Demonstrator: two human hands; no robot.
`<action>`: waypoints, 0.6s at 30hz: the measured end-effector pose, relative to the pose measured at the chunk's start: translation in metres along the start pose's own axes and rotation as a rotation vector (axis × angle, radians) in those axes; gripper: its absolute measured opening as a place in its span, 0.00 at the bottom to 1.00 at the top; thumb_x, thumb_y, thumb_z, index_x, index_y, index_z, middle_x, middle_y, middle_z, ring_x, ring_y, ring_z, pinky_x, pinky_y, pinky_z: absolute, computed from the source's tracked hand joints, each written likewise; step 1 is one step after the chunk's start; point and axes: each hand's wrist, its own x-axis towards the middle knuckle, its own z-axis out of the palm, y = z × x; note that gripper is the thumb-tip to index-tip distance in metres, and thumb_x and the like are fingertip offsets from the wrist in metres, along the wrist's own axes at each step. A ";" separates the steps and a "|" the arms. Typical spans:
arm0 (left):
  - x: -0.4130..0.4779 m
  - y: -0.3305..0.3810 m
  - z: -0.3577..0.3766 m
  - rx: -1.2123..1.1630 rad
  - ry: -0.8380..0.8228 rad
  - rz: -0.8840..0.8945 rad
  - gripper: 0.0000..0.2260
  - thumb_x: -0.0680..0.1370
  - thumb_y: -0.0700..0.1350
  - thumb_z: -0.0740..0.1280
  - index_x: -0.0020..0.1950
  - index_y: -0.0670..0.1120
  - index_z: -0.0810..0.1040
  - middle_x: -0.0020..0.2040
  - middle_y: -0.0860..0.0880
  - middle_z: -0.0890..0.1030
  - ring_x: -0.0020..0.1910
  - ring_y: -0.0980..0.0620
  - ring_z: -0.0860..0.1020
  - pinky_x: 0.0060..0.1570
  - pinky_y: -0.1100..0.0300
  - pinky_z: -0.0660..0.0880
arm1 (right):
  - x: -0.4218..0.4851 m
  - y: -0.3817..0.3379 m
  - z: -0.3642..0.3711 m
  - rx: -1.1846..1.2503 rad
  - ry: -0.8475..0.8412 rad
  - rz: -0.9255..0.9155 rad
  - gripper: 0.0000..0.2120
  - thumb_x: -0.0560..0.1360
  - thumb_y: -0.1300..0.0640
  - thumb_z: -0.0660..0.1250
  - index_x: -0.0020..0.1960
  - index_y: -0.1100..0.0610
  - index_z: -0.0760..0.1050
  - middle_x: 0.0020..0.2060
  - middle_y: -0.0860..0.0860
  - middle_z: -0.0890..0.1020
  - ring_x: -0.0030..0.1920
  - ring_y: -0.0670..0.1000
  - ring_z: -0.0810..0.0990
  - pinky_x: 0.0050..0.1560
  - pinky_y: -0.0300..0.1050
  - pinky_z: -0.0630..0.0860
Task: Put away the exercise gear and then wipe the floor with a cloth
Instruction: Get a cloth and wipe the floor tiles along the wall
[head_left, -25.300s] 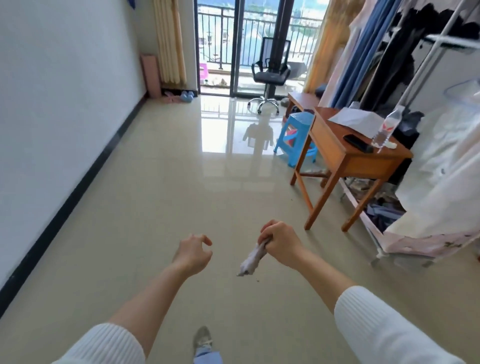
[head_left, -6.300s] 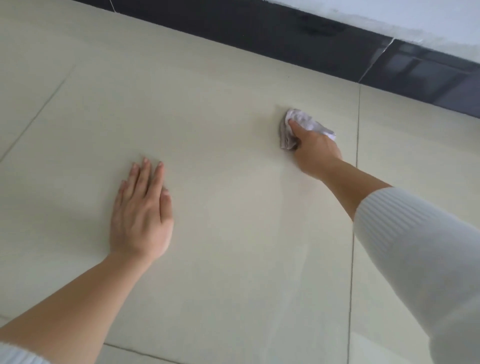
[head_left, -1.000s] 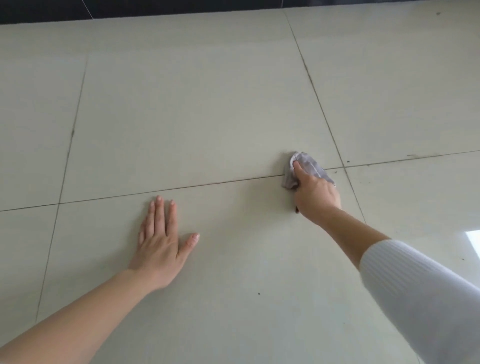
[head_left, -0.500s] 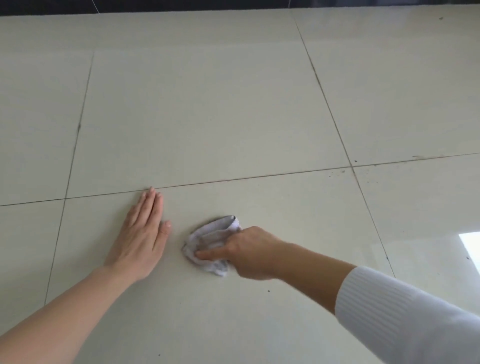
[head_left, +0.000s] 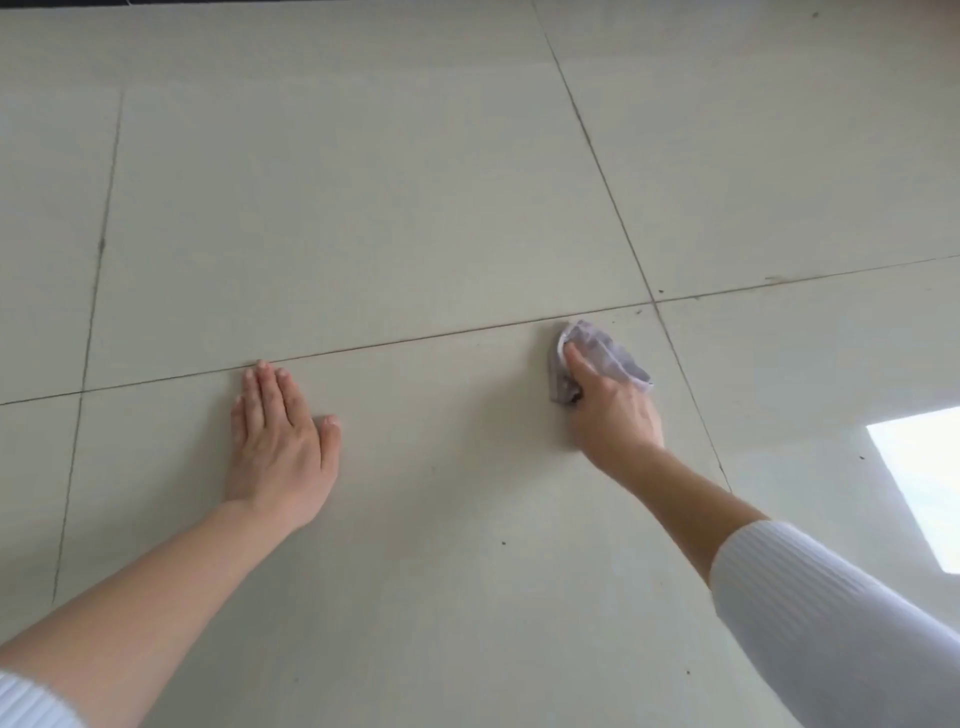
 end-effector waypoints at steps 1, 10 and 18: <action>0.000 0.000 0.000 0.015 0.014 0.029 0.33 0.77 0.53 0.43 0.75 0.30 0.50 0.76 0.32 0.50 0.77 0.37 0.47 0.74 0.44 0.45 | -0.013 -0.011 0.008 -0.028 -0.051 -0.104 0.32 0.75 0.64 0.56 0.73 0.38 0.58 0.73 0.47 0.63 0.50 0.59 0.77 0.37 0.43 0.70; -0.004 0.038 0.008 -0.006 0.005 0.169 0.36 0.76 0.56 0.46 0.71 0.27 0.58 0.72 0.27 0.58 0.74 0.31 0.56 0.71 0.39 0.54 | -0.067 -0.030 0.015 -0.141 -0.429 -0.850 0.30 0.72 0.66 0.65 0.69 0.42 0.70 0.54 0.52 0.81 0.43 0.59 0.80 0.33 0.44 0.63; -0.006 0.029 0.001 0.042 -0.024 0.199 0.39 0.76 0.61 0.41 0.75 0.32 0.48 0.76 0.33 0.47 0.77 0.38 0.45 0.74 0.46 0.42 | -0.021 0.076 -0.014 0.092 -0.037 -0.006 0.27 0.79 0.56 0.55 0.67 0.26 0.61 0.63 0.45 0.76 0.45 0.54 0.81 0.38 0.48 0.81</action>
